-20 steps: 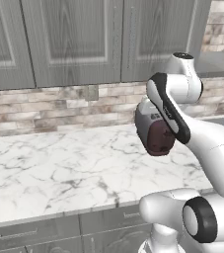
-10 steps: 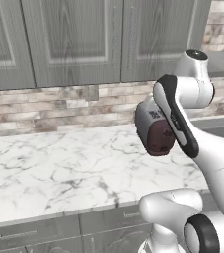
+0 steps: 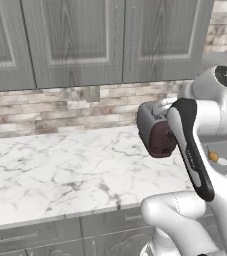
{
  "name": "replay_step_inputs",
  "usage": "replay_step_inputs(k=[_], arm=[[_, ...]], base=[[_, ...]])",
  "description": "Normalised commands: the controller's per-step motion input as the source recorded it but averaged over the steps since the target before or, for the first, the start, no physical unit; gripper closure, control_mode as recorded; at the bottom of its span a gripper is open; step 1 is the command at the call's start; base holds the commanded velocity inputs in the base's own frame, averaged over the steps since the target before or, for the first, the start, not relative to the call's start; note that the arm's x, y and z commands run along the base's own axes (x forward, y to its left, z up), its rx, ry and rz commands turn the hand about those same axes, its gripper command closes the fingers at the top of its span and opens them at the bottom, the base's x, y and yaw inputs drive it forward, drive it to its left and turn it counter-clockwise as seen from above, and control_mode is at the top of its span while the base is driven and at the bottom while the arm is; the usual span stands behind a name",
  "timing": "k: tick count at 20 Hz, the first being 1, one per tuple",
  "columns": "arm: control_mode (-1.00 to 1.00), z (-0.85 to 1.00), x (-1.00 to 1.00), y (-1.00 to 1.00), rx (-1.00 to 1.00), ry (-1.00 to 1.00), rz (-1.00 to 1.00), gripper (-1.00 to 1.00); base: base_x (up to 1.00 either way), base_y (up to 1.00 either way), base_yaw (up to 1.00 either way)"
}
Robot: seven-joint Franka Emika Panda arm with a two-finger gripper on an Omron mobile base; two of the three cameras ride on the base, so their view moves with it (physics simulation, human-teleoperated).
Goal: Open the cabinet directly in front. Then move the liquor and the mug to the dining counter with the jar on it.
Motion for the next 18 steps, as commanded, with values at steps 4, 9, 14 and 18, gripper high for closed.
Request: replay_step_inputs(k=[4, 9, 14, 18], arm=[[-1.00, 0.40, -0.28, 0.00, 0.01, -0.39, 0.00, -1.00], [-1.00, 0.26, -0.24, 0.00, 0.02, -0.34, 0.00, -1.00], [-1.00, 0.13, -0.09, 0.00, 0.02, -0.28, 0.00, -1.00], [-1.00, 0.03, -0.11, 0.00, 0.08, -0.31, 0.00, -1.00]], base=[[0.00, 0.00, 0.00], [0.00, 0.00, 0.00], [0.00, 0.00, 0.00], [0.00, 0.00, 0.00]])
